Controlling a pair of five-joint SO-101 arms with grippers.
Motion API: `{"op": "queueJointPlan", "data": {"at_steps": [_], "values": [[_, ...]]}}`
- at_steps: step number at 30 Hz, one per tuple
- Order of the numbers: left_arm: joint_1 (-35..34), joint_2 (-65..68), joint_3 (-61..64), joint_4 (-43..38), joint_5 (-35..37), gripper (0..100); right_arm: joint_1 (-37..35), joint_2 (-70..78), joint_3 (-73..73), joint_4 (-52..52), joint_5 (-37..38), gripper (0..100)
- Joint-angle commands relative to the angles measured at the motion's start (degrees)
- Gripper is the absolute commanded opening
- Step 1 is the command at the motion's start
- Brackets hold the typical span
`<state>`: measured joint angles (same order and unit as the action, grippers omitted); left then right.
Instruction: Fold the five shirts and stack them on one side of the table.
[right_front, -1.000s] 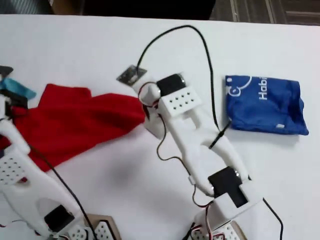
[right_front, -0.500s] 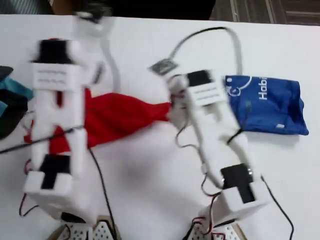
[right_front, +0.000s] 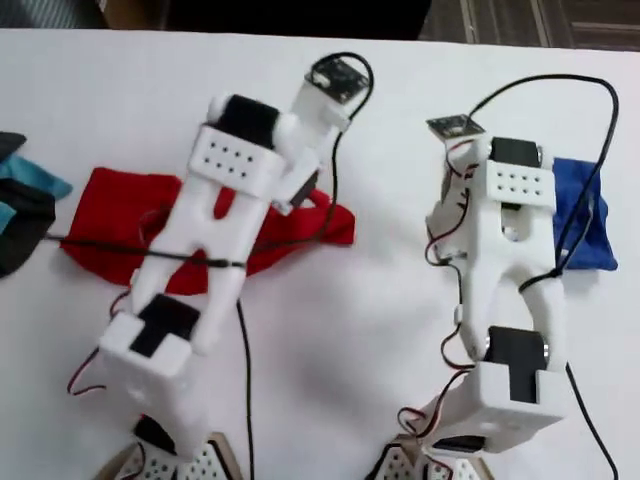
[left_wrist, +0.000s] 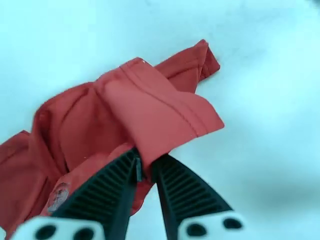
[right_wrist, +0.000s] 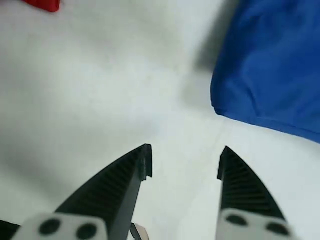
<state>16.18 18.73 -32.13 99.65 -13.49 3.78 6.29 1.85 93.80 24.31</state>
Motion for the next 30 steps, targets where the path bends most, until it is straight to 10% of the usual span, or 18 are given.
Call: {"op": "queueJointPlan", "data": {"at_steps": [1,9,20,30], "values": [[0.26,1.41,-0.40,-1.05,0.00,3,-2.24,-0.75,-1.14,-0.92,-0.35,21.6],[-0.09,1.58,-0.22,-0.79,-0.09,3,-12.53,-0.66,-1.49,-10.33,14.42,25.2],[-0.79,1.76,-0.40,-0.53,-0.09,10,-12.79,-0.22,-2.29,-10.51,12.84,25.2],[-18.99,1.49,-4.88,1.58,-7.12,20,-14.37,-0.13,-2.55,-14.64,8.97,25.3]]}}
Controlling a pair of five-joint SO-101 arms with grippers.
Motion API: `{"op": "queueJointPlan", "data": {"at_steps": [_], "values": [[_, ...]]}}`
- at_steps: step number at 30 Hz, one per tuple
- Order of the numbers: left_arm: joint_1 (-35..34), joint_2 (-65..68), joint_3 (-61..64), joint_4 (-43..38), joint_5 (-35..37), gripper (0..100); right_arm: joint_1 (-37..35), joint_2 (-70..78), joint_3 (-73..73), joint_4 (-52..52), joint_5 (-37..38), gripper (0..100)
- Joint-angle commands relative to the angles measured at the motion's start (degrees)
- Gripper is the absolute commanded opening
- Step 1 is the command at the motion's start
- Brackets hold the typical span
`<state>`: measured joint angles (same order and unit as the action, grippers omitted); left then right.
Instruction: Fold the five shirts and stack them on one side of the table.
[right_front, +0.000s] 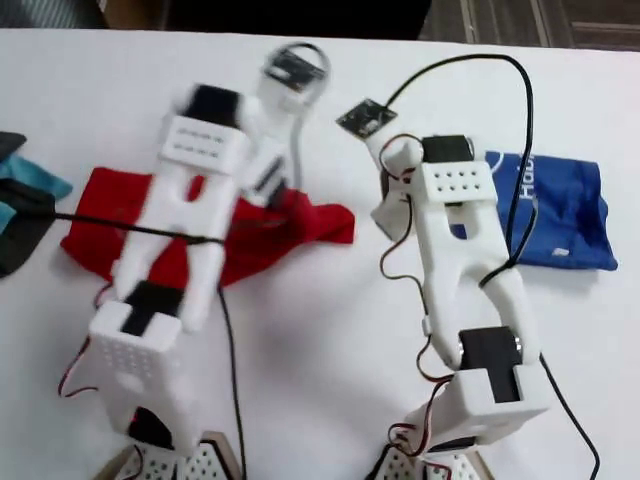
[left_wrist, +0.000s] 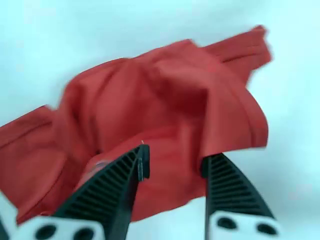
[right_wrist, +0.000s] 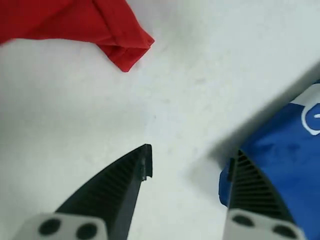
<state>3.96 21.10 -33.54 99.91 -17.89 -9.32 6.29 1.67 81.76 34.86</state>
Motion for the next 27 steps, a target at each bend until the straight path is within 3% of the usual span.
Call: {"op": "queueJointPlan", "data": {"at_steps": [1,7,14,18,27], "values": [[-9.67,-0.88,-3.82,1.32,-3.34,20,-2.33,-0.13,-2.37,-3.12,-1.67,25.3],[-23.30,-0.26,-3.65,1.32,-9.76,20,-11.65,-0.13,-3.60,-3.12,1.23,25.2],[-25.32,-0.26,-3.56,1.49,-11.08,20,-13.67,-0.13,-6.95,-3.03,0.97,25.2],[-20.92,-0.18,-3.56,1.32,-10.99,20,-8.22,-0.57,-6.86,-0.48,0.97,25.2],[-14.51,4.57,-3.65,0.35,-10.90,20,12.79,-0.75,-7.03,3.03,1.32,25.3]]}}
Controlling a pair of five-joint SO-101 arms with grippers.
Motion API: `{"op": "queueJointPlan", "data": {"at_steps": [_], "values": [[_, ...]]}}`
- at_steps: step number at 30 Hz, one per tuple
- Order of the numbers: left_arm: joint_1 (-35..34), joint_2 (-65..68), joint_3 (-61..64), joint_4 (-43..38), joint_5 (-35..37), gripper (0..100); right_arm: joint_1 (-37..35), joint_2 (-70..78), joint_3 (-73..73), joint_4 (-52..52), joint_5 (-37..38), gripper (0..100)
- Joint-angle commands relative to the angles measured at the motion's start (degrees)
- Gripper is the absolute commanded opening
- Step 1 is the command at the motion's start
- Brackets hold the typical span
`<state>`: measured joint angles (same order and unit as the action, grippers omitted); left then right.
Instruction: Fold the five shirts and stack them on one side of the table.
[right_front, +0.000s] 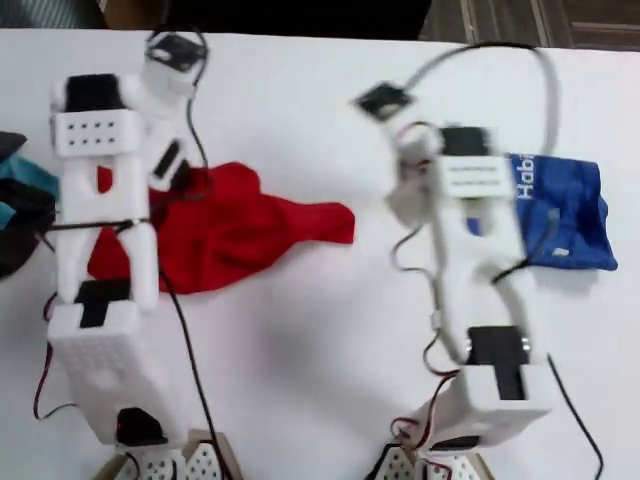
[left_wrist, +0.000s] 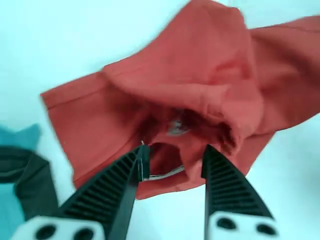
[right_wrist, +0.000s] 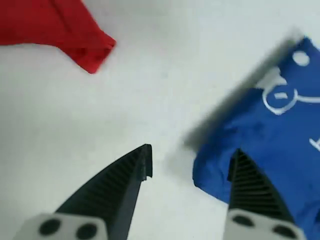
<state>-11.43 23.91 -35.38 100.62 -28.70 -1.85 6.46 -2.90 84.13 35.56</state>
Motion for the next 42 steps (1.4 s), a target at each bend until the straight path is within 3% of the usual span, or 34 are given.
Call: {"op": "queueJointPlan", "data": {"at_steps": [1,5,10,13,20,29,32,35,39,42], "values": [[0.88,3.52,-1.80,-0.97,-0.09,20,6.81,-0.92,-2.46,0.66,1.23,25.3],[0.70,9.76,-2.24,-2.46,1.49,19,10.15,-0.92,-2.37,1.45,4.75,25.3],[2.02,11.78,-2.33,-3.16,2.29,1,10.59,-0.92,-2.37,1.89,4.84,25.3],[4.48,10.11,-4.53,-2.37,2.37,2,10.33,-0.92,-2.37,1.89,4.57,25.3],[17.85,1.14,-14.55,1.41,3.08,3,13.85,-0.92,-2.37,1.45,2.37,25.2],[30.68,-3.52,-14.64,1.32,3.96,3,22.81,-0.92,-2.37,1.80,0.44,25.2],[29.19,-3.43,-14.64,1.32,3.96,3,24.66,-0.92,-2.37,1.89,0.53,25.3],[22.42,-3.52,-12.35,1.32,3.87,6,25.01,-0.92,-2.37,2.15,0.53,25.3],[12.75,-3.43,-6.73,0.00,3.52,20,23.52,-0.92,-2.37,3.12,0.62,25.4],[6.51,-3.43,-3.56,-3.43,3.43,19,21.67,-0.92,-2.37,3.12,0.62,25.4]]}}
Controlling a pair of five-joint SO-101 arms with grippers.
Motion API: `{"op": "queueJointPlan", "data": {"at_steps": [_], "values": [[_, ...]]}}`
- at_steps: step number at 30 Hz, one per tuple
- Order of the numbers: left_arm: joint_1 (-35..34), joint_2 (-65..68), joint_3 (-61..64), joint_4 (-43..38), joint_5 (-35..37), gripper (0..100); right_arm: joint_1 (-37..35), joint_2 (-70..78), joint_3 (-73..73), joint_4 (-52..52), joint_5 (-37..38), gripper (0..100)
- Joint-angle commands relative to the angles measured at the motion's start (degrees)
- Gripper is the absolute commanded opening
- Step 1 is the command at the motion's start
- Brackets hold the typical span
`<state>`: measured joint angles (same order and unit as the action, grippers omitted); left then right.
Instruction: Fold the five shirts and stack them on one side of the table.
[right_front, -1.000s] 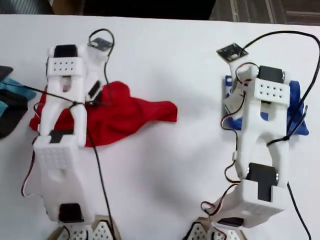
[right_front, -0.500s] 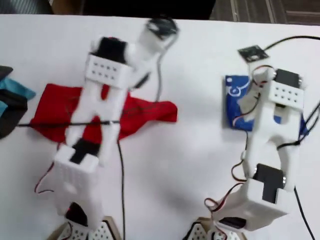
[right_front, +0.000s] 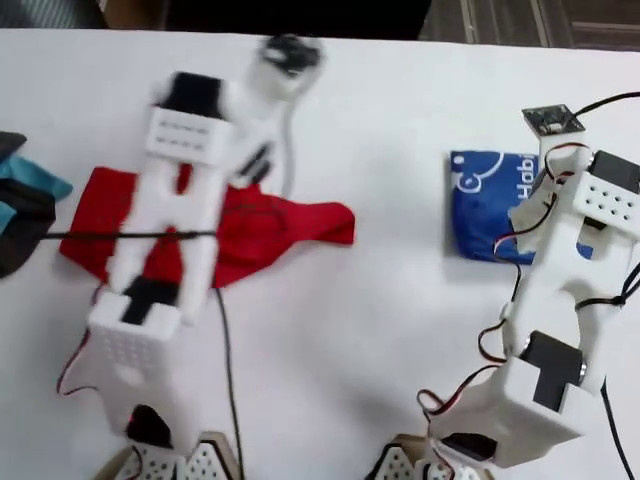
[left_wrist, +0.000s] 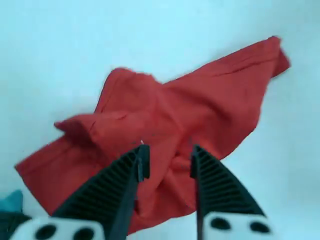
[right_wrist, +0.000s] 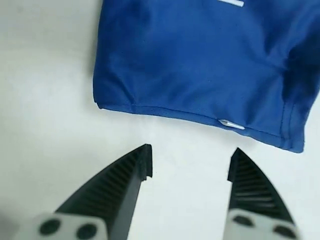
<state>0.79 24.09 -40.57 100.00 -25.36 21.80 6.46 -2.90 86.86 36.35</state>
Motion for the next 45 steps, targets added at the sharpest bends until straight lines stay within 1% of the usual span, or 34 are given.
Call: {"op": "queueJointPlan", "data": {"at_steps": [1,4,6,10,13,15,17,19,20,23,29,32,36,42,45], "values": [[-7.56,-3.60,2.51,-3.87,0.00,19,-2.68,-0.92,-2.37,0.48,-0.18,25.4],[-11.60,-3.60,5.41,-6.86,-2.20,19,-4.53,-0.92,-2.29,1.54,-0.18,25.4],[-12.84,-3.60,8.13,-8.70,-3.16,19,-5.49,-0.92,-2.29,1.98,-0.18,25.4],[-12.75,-3.60,13.32,-12.84,-3.16,19,-5.93,-0.92,-2.29,1.98,-0.26,25.3],[-11.25,-3.52,16.84,-15.12,-3.16,18,-5.76,-0.92,-2.20,2.15,-0.26,25.2],[-8.97,-3.60,18.33,-15.56,-3.16,13,-5.85,-0.92,-2.29,3.21,-0.35,25.2],[-6.24,-3.69,18.59,-15.21,-2.81,2,-5.85,-0.92,-2.29,4.35,-0.70,25.2],[-2.99,-4.31,18.42,-15.03,-2.55,4,-5.58,-0.92,-2.29,5.14,-0.79,25.2],[-1.14,-4.75,18.15,-15.03,-2.20,2,-5.49,-0.92,-2.20,5.32,-0.79,25.2],[5.01,-7.38,15.60,-12.92,0.18,3,-3.65,-0.66,-2.11,5.85,-0.97,25.2],[19.78,-12.48,8.84,-5.01,0.53,3,3.91,-0.40,-2.11,5.67,-7.82,25.2],[25.05,-12.84,8.31,-3.25,0.53,3,6.46,-0.40,-2.02,6.02,-8.97,25.2],[29.27,-11.52,8.40,-2.99,0.53,3,8.04,-0.31,-2.02,6.81,-8.70,25.3],[31.74,-9.85,7.43,-3.52,0.62,3,7.52,-0.31,-2.02,6.81,-8.79,25.3],[33.32,-9.85,3.47,-2.81,1.14,3,6.55,-0.31,-2.02,6.81,-8.79,25.3]]}}
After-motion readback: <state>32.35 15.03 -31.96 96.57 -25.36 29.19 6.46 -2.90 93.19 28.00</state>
